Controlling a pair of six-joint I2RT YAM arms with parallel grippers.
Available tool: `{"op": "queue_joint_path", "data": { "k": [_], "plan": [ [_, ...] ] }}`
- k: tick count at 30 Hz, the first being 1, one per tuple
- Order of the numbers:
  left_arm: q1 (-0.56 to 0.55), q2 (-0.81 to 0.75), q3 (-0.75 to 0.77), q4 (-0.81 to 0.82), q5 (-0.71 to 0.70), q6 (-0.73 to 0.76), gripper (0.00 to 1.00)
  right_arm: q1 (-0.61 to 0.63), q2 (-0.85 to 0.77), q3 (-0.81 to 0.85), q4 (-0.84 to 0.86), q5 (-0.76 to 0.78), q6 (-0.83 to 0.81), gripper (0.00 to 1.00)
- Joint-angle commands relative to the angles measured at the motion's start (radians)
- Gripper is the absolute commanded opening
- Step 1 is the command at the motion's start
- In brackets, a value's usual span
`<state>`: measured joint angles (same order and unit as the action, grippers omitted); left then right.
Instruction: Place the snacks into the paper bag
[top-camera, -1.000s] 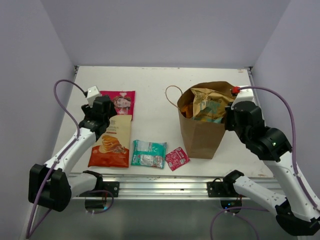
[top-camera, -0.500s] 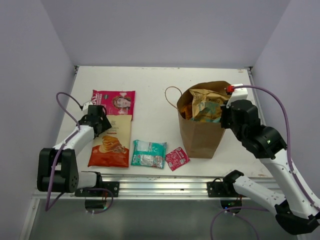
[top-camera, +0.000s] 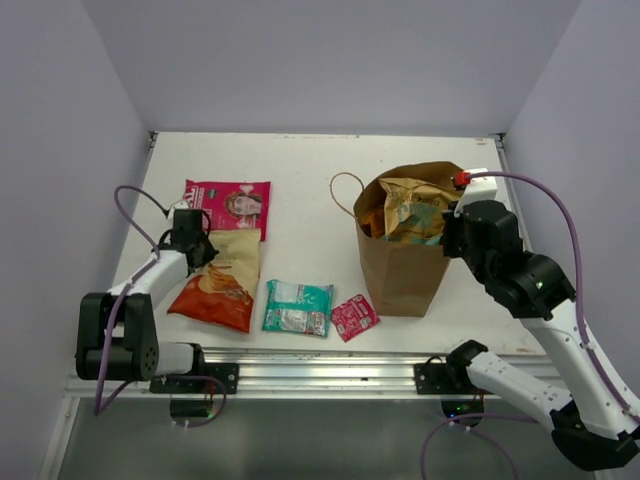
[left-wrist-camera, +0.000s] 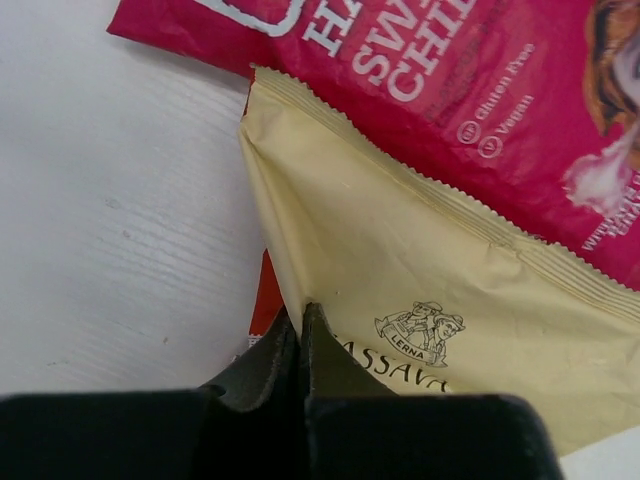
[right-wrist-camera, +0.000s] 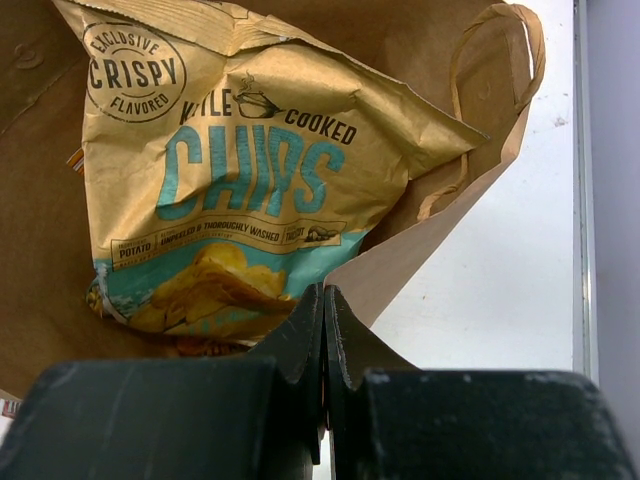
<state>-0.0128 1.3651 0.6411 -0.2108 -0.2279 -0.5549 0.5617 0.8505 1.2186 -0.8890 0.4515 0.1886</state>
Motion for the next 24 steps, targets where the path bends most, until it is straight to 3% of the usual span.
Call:
{"op": "queue_joint_path", "data": {
  "k": [1,5,9,14,17,20,24],
  "plan": [
    [-0.006,-0.148,0.072,0.008,0.071,0.03,0.0,0.0,0.005,0.008,0.012,-0.025,-0.02,0.0],
    [-0.079,-0.265,0.303,0.011,0.116,0.046,0.0,0.0,0.016,0.021,0.007,-0.027,-0.017,0.0],
    [-0.163,-0.227,0.595,0.06,0.237,0.035,0.0,-0.002,0.019,0.021,0.004,-0.028,-0.011,0.0],
    [-0.237,-0.026,0.917,0.316,0.65,-0.134,0.0,0.0,0.022,0.019,-0.002,-0.016,-0.008,0.0],
    [-0.321,0.119,1.111,0.395,0.746,-0.215,0.0,0.0,0.022,0.016,-0.007,-0.005,-0.008,0.0],
    [-0.468,0.222,1.23,0.491,0.768,-0.25,0.0,0.001,0.022,0.015,-0.008,-0.002,-0.008,0.0],
    [-0.579,0.389,1.418,0.562,0.817,-0.365,0.0,0.0,0.024,0.018,-0.01,-0.007,-0.001,0.0]
  ]
}}
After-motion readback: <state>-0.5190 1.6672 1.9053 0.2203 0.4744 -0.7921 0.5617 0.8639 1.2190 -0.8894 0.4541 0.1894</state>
